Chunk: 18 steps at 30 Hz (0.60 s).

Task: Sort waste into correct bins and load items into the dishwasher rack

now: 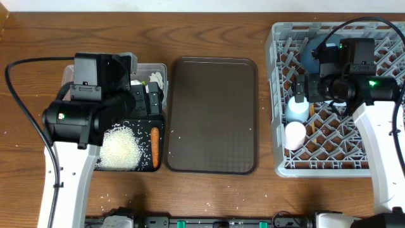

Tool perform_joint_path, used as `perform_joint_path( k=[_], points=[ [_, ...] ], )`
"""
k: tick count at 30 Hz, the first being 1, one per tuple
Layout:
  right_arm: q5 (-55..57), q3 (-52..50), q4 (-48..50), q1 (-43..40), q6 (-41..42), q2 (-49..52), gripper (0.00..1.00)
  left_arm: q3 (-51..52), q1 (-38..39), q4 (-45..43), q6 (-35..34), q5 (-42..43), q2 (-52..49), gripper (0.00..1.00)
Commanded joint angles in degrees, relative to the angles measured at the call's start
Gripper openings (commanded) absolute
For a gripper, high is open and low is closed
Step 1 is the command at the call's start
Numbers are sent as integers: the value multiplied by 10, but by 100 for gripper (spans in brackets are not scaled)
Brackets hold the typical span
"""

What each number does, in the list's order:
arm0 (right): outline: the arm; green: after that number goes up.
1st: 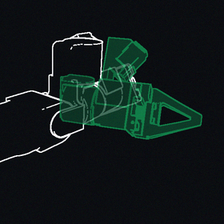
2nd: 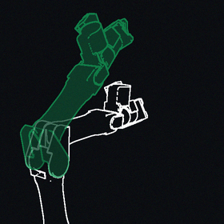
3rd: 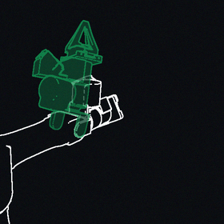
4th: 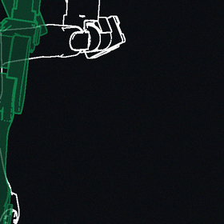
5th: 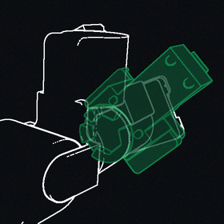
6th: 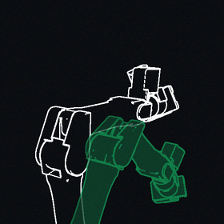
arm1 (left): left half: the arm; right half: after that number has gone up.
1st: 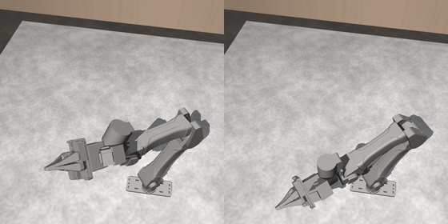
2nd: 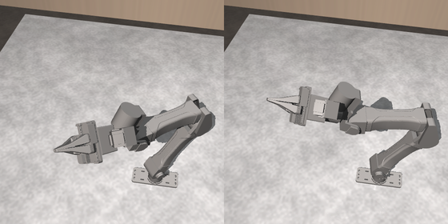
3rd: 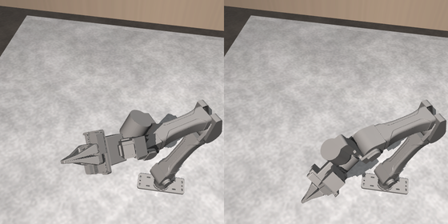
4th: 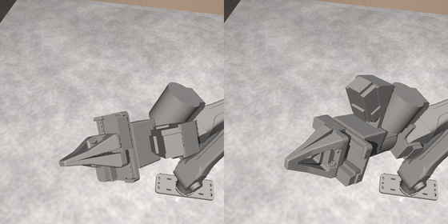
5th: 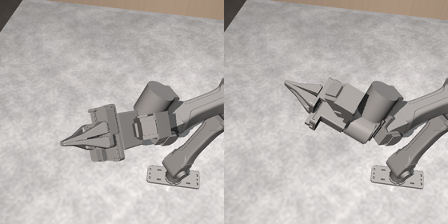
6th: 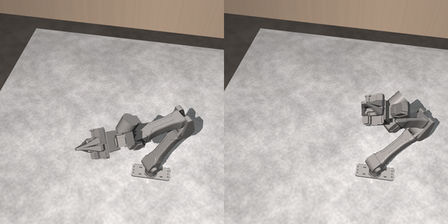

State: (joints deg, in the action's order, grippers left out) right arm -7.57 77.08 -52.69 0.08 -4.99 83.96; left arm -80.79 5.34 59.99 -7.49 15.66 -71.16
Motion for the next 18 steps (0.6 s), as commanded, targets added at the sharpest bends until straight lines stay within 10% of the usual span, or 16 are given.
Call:
perform_joint_path(
  k=[1,18],
  points=[
    [7,1,-1,9,7,-2,99,-1,-3,1,-1,-6,0,97],
    [7,-3,-3,11,7,-117,99,-1,-3,1,-1,-6,0,97]
  ],
)
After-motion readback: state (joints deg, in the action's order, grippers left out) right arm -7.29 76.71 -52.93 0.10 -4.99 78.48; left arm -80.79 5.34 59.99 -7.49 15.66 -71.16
